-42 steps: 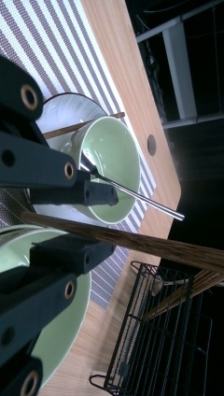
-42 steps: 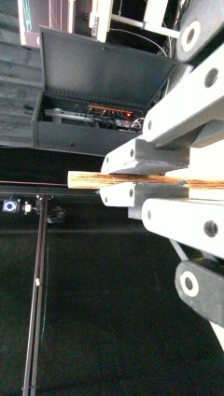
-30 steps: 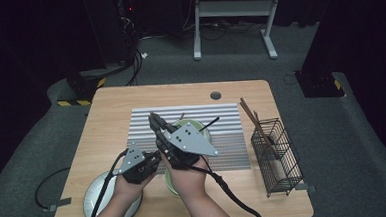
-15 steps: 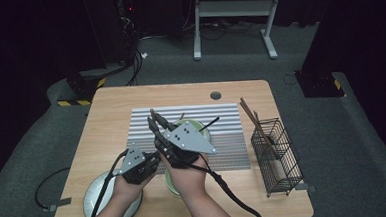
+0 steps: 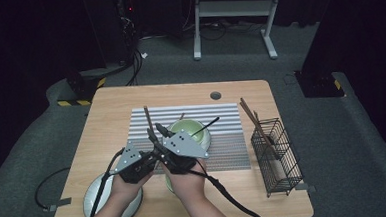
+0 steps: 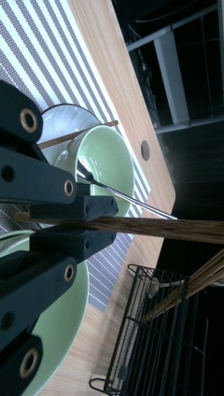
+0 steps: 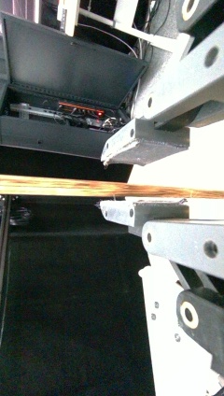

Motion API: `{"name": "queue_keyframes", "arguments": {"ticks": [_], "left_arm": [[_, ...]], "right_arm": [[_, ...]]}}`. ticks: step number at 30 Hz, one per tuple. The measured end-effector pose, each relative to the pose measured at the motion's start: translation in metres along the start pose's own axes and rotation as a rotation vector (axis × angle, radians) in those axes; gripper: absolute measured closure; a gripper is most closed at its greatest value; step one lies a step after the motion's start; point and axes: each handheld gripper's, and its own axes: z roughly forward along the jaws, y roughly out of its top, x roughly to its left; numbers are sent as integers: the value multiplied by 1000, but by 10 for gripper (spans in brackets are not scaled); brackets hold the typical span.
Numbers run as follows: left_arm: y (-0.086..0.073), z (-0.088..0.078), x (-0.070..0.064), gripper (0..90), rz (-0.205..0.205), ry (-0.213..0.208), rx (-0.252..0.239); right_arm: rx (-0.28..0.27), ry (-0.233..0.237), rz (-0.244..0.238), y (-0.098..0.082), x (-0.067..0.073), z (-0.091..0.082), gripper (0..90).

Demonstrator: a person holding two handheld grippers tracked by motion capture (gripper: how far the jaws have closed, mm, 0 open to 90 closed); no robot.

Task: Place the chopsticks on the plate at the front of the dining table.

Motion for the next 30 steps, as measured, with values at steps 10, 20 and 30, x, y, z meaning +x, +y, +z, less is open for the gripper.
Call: {"name": "queue_keyframes", "arguments": {"ticks": [10, 20, 30], "left_arm": [[1, -1, -2, 847, -8, -15, -5], [0, -1, -5, 846, -1, -20, -7], [-2, -4, -7, 846, 2, -30, -22]], "right_arm": [[16, -17, 4, -9, -8, 1, 695], [21, -53, 34, -15, -24, -1, 683], [26, -73, 45, -19, -31, -2, 680]]}}
